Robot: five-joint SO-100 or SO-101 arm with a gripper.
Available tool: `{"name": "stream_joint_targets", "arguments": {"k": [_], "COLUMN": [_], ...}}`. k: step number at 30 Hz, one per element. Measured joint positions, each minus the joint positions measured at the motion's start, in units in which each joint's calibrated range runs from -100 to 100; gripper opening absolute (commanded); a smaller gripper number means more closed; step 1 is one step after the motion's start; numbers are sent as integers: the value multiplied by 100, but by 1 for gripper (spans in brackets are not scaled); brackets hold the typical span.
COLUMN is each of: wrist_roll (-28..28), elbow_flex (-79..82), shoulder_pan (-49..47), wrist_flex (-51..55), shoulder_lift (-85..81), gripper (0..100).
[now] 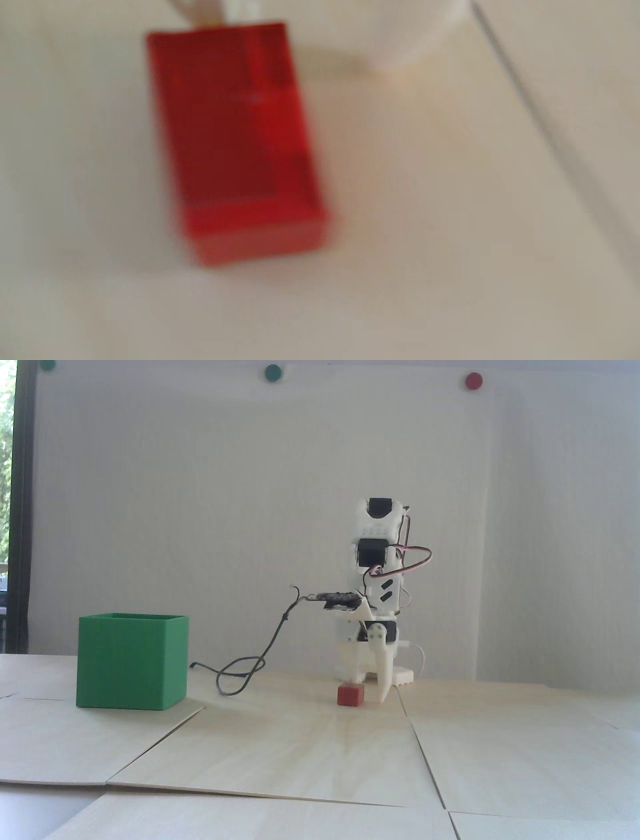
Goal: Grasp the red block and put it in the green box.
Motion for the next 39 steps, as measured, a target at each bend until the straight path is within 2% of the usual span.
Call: {"name": "stream_joint_targets", "arguments": {"k": [5, 13, 26, 31, 39], "wrist_roll": [0, -324, -339, -339, -339], "elbow_flex": [0, -197, -215, -215, -81], "shoulder_pan": [38, 176, 359, 413, 413], "wrist_flex": [8, 8, 8, 8, 8], "shoulder_lift": [-8, 0, 0, 0, 0], "gripper": [37, 37, 37, 31, 30]}}
